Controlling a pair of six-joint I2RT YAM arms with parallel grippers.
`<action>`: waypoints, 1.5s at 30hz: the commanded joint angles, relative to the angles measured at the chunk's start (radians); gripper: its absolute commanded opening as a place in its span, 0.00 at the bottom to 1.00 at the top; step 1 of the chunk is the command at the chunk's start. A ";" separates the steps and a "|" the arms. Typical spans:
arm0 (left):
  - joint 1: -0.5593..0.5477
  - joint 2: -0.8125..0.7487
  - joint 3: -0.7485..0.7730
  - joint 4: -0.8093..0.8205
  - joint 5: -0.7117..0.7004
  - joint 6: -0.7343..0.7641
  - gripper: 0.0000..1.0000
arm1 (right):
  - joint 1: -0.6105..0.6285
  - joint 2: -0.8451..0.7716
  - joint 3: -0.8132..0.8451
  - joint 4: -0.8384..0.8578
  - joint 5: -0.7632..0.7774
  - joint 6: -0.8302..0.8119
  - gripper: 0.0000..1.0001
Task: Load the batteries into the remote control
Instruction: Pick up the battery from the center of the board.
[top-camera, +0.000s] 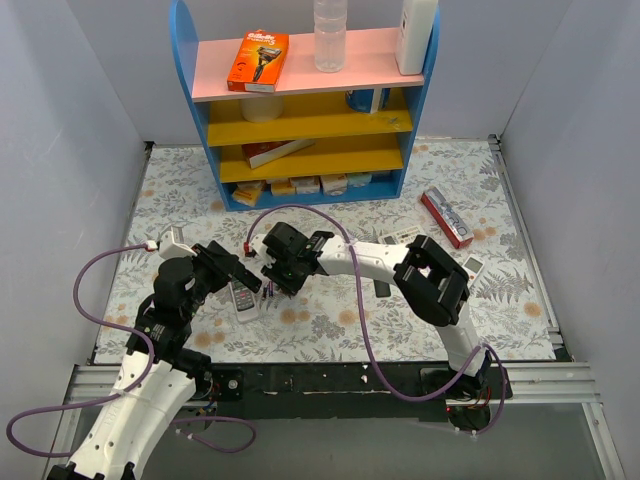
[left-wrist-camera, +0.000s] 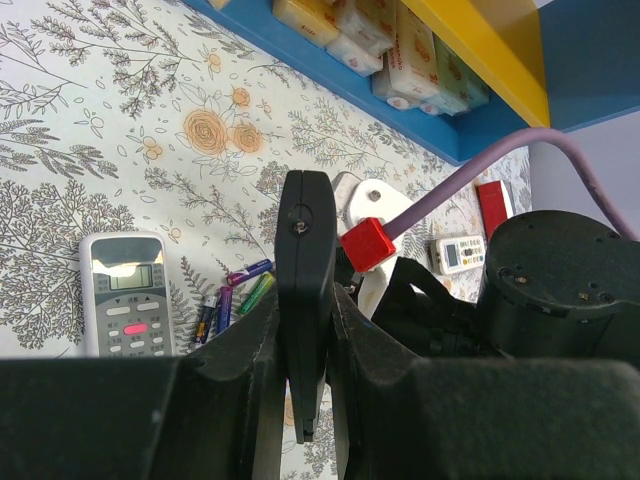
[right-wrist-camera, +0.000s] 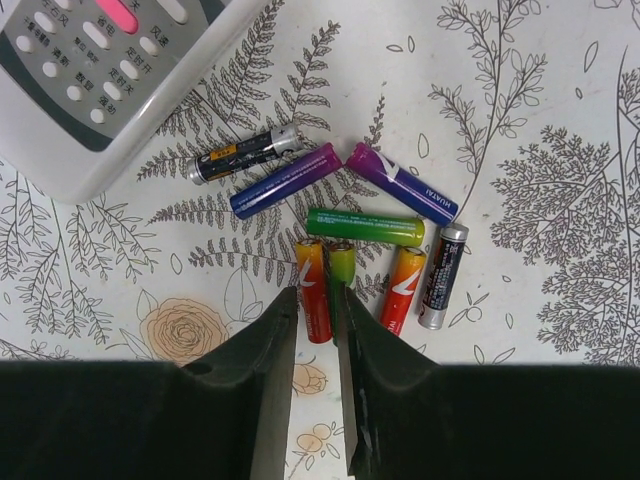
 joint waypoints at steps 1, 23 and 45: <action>-0.003 -0.003 0.037 -0.006 -0.010 0.010 0.00 | 0.015 0.012 0.031 -0.035 0.007 -0.023 0.29; -0.003 -0.010 0.026 -0.003 -0.005 -0.005 0.00 | 0.020 -0.002 -0.020 -0.040 0.077 -0.026 0.28; -0.003 -0.065 -0.086 0.194 0.183 0.002 0.00 | 0.030 -0.202 -0.235 -0.025 0.119 -0.017 0.01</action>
